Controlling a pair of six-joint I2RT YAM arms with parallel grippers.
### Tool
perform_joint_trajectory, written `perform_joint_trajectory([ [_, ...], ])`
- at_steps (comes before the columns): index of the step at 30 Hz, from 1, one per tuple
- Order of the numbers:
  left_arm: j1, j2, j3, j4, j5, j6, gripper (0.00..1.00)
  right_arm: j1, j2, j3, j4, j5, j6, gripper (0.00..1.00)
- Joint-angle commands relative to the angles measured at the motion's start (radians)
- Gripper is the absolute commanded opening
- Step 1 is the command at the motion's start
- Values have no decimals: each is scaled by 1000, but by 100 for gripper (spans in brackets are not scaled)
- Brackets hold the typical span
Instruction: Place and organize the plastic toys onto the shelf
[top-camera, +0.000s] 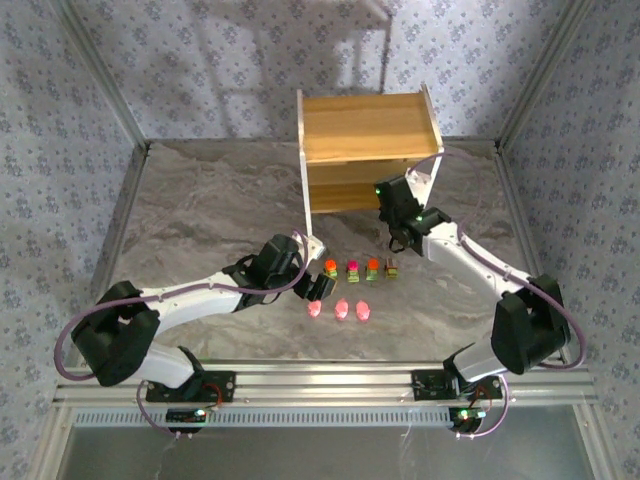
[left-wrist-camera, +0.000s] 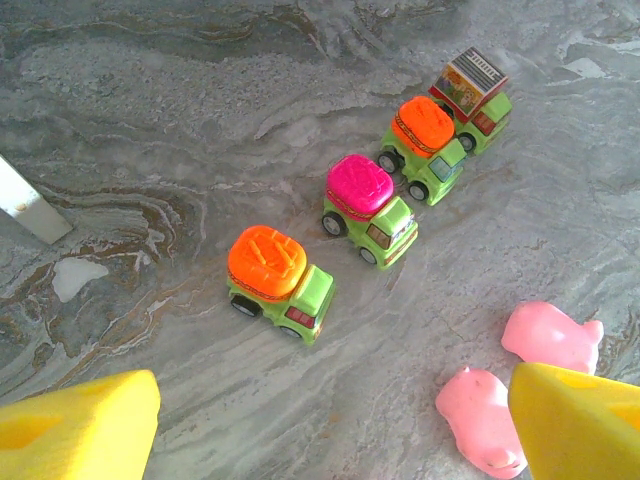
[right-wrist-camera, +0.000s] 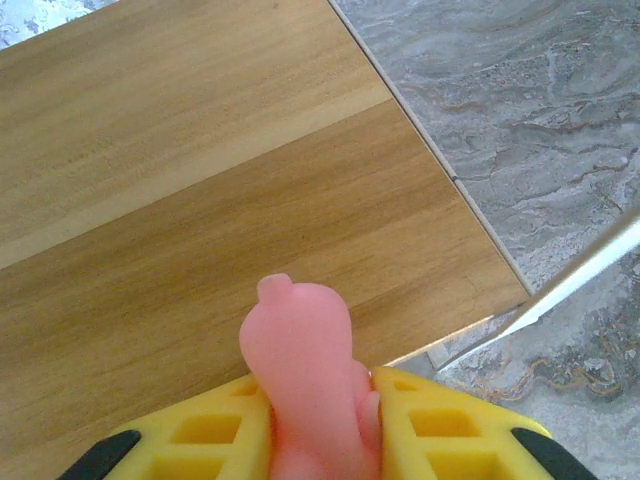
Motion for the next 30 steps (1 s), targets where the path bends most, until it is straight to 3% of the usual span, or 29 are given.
perform_joint_trajectory([
  [1,-9,1,31,-12,3,12,90,3,-26,-1,7,21,7,26],
  [30,-13,13,37,-12,-2,16,90,-16,49,48,80,46,0,26],
])
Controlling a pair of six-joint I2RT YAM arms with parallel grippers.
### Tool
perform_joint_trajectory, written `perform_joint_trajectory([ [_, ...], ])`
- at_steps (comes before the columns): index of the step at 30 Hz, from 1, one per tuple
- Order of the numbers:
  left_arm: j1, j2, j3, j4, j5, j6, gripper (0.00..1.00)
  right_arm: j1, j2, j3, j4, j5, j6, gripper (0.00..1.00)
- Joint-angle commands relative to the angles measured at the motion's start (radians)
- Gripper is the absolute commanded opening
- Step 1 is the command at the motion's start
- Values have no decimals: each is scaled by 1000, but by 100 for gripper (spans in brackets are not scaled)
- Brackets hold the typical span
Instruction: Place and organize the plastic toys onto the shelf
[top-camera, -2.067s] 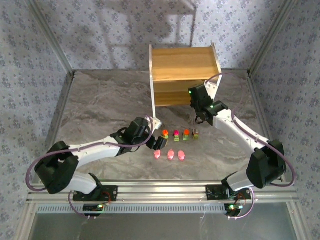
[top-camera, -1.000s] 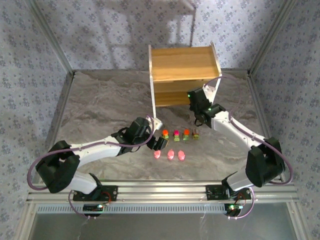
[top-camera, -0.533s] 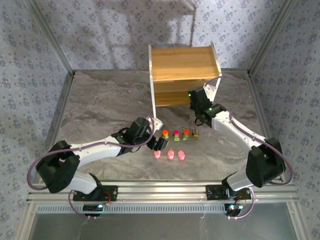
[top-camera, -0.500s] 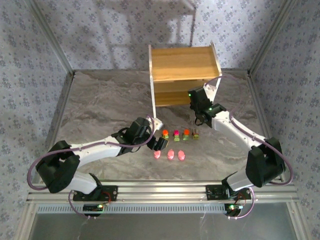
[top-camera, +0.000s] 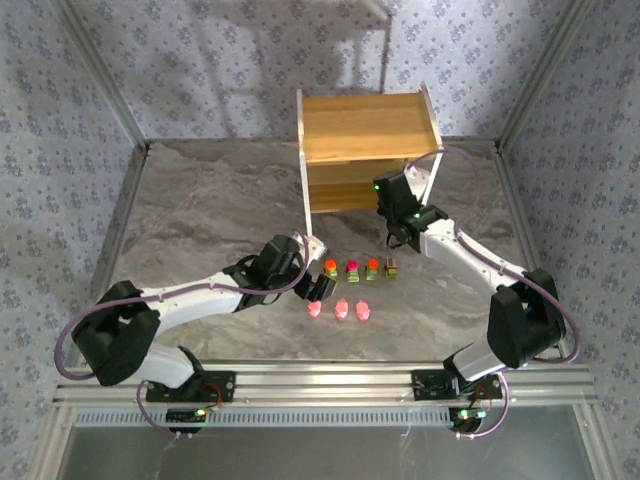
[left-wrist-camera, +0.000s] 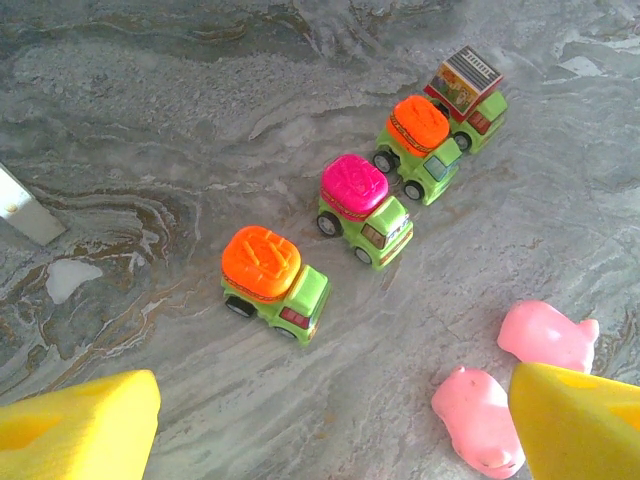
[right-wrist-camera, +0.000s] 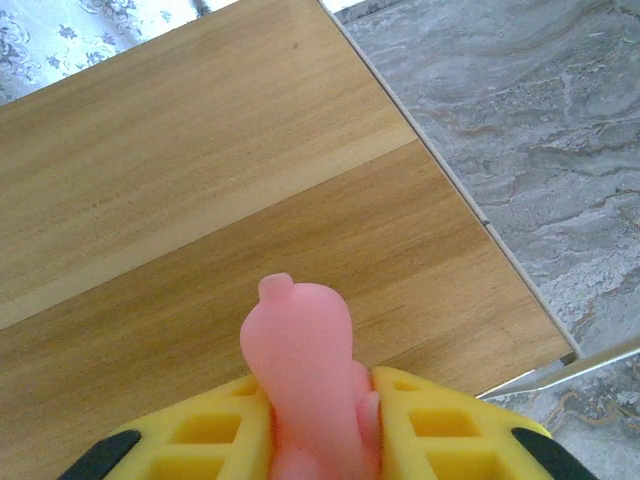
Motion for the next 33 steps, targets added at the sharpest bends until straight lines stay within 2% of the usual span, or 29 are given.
perform_joint_trajectory([
  [1,-6,12,36,-12,-1,16,90,-6,13,34,8,43,10,26],
  [15,-7,13,37,-13,-3,17,90,-10,56,56,-9,69,21,27],
  [33,-7,5,37,-18,-8,19,90,-9,61,60,-26,63,9,36],
])
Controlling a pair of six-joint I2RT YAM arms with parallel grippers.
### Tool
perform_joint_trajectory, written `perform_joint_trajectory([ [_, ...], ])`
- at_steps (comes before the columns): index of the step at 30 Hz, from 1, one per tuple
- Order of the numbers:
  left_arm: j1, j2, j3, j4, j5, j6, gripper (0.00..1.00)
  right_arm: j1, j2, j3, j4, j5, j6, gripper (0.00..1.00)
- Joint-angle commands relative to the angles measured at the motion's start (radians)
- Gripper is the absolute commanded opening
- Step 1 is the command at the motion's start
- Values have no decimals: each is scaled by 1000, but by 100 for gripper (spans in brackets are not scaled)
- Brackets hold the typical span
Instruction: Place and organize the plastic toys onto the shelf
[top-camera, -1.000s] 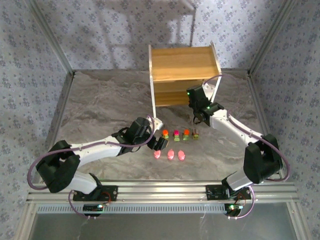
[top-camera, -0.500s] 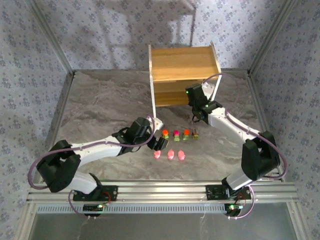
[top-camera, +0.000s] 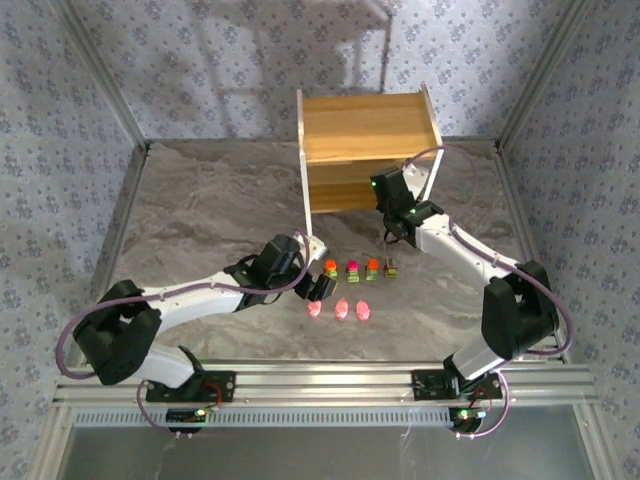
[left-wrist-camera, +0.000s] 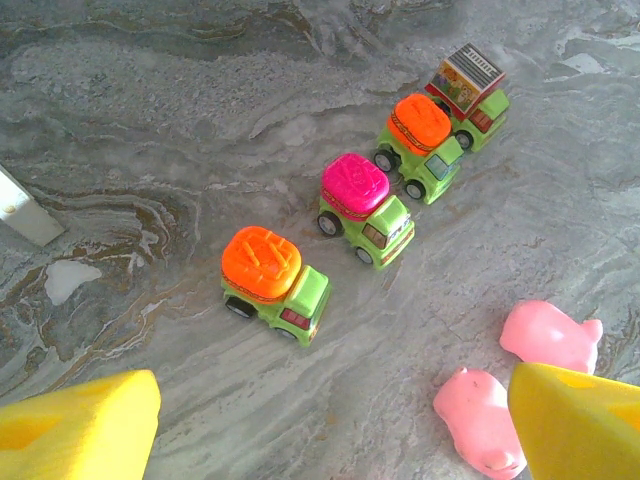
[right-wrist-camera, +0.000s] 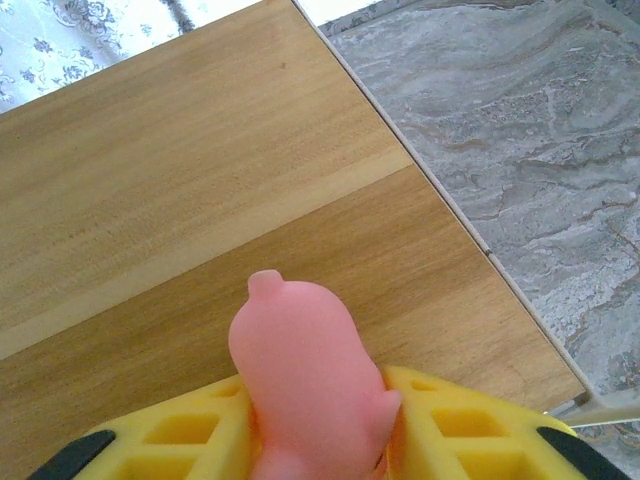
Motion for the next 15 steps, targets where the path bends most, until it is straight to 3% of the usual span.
perform_joint_trajectory([
  [1,-8,-1,34,-16,-7,14,90,-4,9,24,-29,21,4,36],
  [15,-8,-4,34,-18,-9,14,90,-3,8,86,-57,17,-4,37],
])
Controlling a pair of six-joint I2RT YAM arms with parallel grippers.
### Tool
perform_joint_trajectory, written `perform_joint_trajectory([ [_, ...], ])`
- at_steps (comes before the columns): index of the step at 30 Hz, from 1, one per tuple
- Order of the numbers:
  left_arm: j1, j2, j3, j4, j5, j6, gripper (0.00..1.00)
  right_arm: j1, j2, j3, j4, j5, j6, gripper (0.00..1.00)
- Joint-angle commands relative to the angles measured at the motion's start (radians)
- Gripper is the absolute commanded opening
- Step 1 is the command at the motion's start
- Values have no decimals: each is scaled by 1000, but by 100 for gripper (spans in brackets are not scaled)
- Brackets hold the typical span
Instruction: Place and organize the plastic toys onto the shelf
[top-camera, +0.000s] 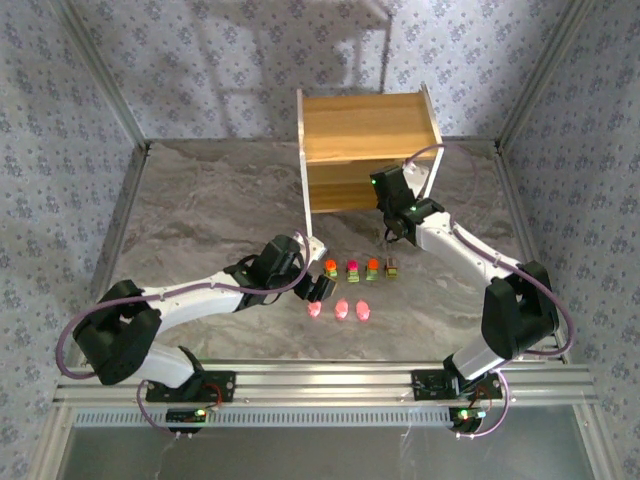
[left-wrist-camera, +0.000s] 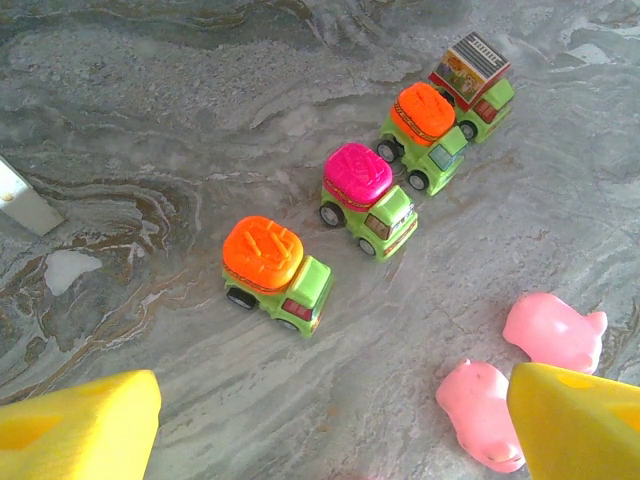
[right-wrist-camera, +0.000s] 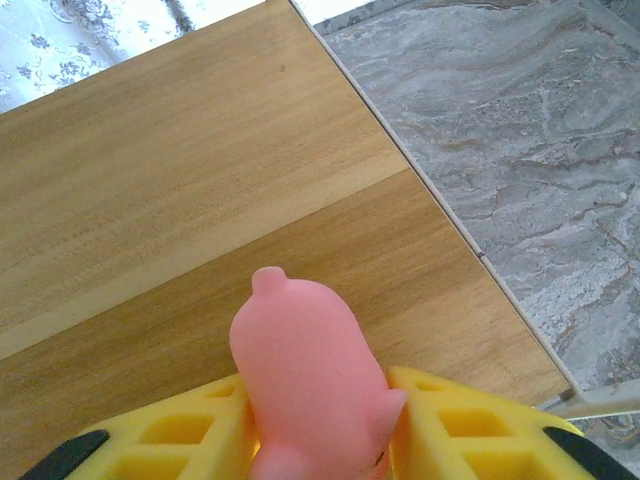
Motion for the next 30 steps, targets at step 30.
perform_joint_trajectory([
  [30,-8,-8,34,-8,-9,15,90,-2,0,29,-24,21,4,45],
])
